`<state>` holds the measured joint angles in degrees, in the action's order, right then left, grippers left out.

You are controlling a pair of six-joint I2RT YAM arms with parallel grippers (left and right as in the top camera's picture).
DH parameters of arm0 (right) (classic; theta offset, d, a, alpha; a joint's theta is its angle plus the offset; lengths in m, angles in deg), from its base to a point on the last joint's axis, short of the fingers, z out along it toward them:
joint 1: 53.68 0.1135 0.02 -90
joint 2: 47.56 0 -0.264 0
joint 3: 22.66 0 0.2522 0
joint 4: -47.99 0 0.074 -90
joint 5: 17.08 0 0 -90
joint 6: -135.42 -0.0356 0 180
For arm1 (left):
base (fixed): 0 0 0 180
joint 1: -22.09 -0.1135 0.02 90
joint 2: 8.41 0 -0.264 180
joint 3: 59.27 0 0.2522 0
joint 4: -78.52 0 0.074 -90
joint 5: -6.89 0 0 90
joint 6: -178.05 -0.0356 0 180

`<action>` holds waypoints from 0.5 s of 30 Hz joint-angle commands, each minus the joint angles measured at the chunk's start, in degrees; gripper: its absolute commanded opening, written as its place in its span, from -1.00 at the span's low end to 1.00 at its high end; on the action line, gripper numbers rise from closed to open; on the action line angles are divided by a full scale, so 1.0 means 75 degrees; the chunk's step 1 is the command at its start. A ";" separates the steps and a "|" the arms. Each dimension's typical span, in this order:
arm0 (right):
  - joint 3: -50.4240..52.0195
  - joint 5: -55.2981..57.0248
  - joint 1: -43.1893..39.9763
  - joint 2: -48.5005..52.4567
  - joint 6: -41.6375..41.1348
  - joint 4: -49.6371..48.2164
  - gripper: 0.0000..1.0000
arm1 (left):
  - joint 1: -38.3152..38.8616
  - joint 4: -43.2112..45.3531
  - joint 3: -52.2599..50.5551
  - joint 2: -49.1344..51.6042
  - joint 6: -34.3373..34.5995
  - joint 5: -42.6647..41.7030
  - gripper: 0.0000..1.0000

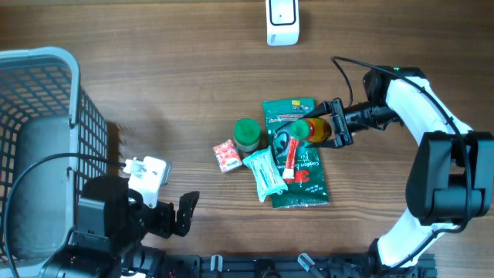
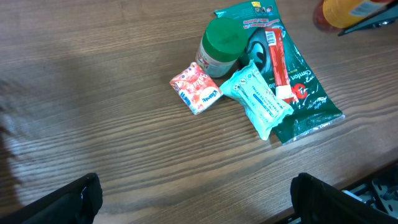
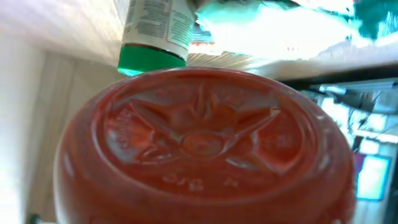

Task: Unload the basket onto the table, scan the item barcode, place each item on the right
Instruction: 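Grasp the red sauce bottle with the right gripper and lift it, then carry the sauce bottle to the white scanner with the right gripper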

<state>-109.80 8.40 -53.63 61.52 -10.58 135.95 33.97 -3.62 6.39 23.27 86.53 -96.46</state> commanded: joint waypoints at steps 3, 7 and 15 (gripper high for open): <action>-0.0128 -0.0533 -0.0006 0.0058 -0.2597 0.0035 -0.45 | -0.0052 0.0020 0.0015 -0.0026 -0.0143 -0.0009 1.00; -0.0128 -0.0679 -0.0006 0.0058 -0.4995 0.0026 -0.45 | -0.0052 0.0023 0.0015 -0.0026 -0.0143 -0.0009 1.00; -0.0128 -0.0195 -0.0006 0.0067 -0.6924 -0.0026 -0.60 | -0.0052 0.0023 0.0015 -0.0026 -0.0143 -0.0009 1.00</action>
<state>-109.80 6.98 -53.63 61.52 -59.81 135.60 33.97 -3.62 6.39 23.27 86.53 -96.46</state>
